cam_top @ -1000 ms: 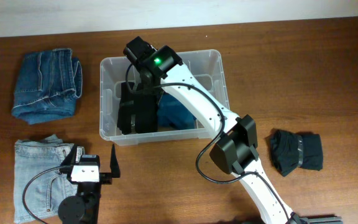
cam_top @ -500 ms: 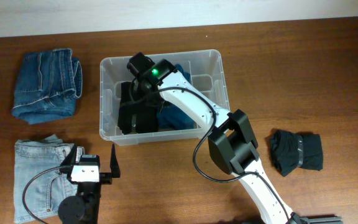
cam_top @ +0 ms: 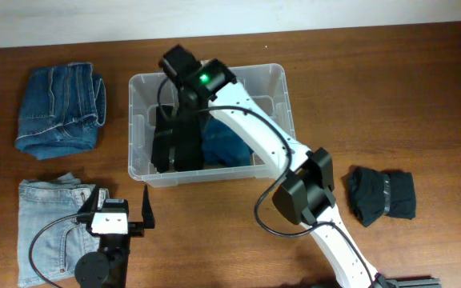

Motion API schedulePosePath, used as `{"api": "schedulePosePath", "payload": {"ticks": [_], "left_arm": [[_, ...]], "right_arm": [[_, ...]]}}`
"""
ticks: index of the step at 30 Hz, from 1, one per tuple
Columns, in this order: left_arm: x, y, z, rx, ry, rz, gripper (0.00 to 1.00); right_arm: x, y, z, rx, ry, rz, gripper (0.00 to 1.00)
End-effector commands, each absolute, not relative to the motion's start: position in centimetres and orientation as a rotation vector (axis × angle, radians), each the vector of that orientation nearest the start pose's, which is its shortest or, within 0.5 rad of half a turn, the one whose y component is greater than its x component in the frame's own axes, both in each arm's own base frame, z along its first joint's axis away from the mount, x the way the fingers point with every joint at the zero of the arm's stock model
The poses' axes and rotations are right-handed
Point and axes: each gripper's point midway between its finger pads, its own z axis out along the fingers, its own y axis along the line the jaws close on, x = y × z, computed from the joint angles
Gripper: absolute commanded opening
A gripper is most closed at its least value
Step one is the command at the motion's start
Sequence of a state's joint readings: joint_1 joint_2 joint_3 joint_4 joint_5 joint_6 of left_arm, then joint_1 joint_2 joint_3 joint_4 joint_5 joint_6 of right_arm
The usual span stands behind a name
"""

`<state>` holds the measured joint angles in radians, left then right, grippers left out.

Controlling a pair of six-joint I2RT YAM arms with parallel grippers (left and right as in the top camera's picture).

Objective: Pack container
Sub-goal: 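Release the teal garment beside the black one and press it down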

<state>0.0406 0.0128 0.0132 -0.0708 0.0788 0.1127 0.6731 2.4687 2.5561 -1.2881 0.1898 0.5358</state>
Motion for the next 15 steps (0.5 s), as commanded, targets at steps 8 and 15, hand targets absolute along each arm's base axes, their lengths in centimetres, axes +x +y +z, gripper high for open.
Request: {"api": "schedulePosePath", "payload": {"ticks": [8, 15], "left_arm": [[24.6, -0.5, 15.9, 0.134, 1.636, 0.052, 0.99], [24.6, -0.5, 15.9, 0.134, 1.636, 0.052, 0.99]], "right_arm": [[49.8, 26.0, 12.5, 0.021, 2.676, -0.049, 0.16], [51.3, 25.5, 10.5, 0.003, 2.716, 0.109, 0.15]]}}
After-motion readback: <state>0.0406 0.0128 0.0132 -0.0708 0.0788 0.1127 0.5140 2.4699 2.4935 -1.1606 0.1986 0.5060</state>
